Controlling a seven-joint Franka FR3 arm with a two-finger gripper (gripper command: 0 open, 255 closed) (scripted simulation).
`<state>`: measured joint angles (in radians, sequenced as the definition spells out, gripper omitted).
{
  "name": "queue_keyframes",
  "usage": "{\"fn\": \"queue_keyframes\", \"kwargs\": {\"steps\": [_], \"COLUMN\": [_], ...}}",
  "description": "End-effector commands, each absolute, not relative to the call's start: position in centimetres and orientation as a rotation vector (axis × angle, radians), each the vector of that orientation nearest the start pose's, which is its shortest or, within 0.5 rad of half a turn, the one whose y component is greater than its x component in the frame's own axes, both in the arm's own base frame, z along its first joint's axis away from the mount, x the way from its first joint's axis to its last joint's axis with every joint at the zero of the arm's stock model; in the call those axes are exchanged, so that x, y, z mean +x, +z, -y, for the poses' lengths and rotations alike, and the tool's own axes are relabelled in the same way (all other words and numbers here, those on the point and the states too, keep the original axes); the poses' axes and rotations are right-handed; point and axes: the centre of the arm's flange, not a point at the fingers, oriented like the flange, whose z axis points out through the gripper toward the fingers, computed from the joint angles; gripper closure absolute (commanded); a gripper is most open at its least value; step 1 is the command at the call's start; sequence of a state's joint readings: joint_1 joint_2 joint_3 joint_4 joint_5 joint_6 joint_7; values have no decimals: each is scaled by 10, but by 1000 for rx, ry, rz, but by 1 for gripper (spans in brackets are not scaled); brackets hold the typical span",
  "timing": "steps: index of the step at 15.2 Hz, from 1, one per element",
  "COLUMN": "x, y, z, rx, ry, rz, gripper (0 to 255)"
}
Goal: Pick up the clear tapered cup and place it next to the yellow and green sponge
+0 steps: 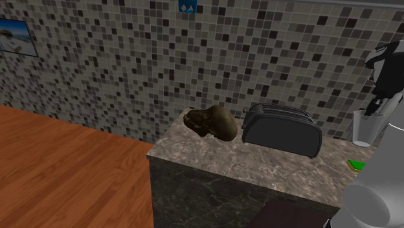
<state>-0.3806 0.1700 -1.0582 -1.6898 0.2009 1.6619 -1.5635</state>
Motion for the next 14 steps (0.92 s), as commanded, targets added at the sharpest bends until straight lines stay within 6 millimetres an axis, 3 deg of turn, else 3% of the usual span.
{"fn": "queue_keyframes", "kwargs": {"steps": [1, 14], "x": [128, 128], "y": [514, 446], "z": [565, 565], "rx": [-3026, -3026], "ry": [-65, -65], "rz": [141, 141], "gripper": [255, 255]}}
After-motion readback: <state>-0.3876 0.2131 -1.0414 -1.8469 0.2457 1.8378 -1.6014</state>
